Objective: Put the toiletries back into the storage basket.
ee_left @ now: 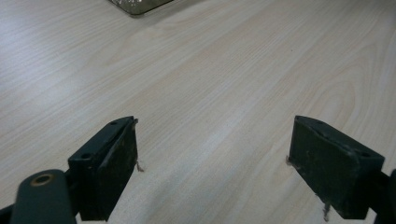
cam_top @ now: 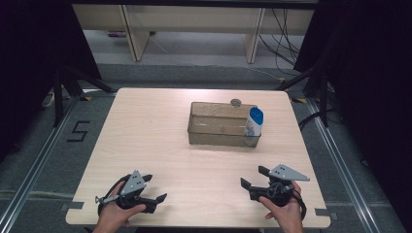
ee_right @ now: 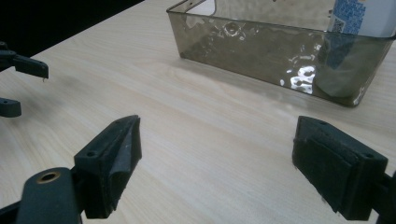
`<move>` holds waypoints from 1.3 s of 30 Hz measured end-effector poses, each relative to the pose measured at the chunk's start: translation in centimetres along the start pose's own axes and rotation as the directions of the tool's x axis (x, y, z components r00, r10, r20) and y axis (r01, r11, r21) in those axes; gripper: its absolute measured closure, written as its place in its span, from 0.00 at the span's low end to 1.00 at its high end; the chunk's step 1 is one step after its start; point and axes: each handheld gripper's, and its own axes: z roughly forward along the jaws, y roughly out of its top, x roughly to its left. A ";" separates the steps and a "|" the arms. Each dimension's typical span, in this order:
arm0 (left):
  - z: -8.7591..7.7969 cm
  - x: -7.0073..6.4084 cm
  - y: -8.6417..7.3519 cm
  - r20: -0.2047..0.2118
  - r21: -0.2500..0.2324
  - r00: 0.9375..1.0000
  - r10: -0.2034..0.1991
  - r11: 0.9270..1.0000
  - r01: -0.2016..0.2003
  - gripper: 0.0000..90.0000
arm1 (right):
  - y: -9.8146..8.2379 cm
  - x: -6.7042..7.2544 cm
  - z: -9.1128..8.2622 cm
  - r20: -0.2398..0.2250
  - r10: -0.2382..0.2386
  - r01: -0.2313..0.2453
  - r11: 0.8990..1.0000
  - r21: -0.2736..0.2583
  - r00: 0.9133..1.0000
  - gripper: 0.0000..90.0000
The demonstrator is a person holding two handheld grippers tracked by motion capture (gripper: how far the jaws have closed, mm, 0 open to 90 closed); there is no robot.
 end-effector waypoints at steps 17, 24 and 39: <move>-0.1 0.0 0.0 -0.004 0.004 1.000 0.007 1.000 -0.007 0.17 | -1.2 1.3 -0.8 -0.028 0.020 -0.020 0.999 0.026 0.999 0.19; -0.1 0.1 0.0 -0.008 0.014 1.000 0.017 1.000 -0.017 0.17 | -1.6 1.4 -1.3 -0.037 0.022 -0.021 0.999 0.041 0.999 0.19; 0.1 -0.1 0.0 -0.001 -0.006 1.000 -0.006 1.000 0.006 0.17 | -2.6 1.5 -2.1 -0.045 0.009 -0.007 0.999 0.052 0.999 0.18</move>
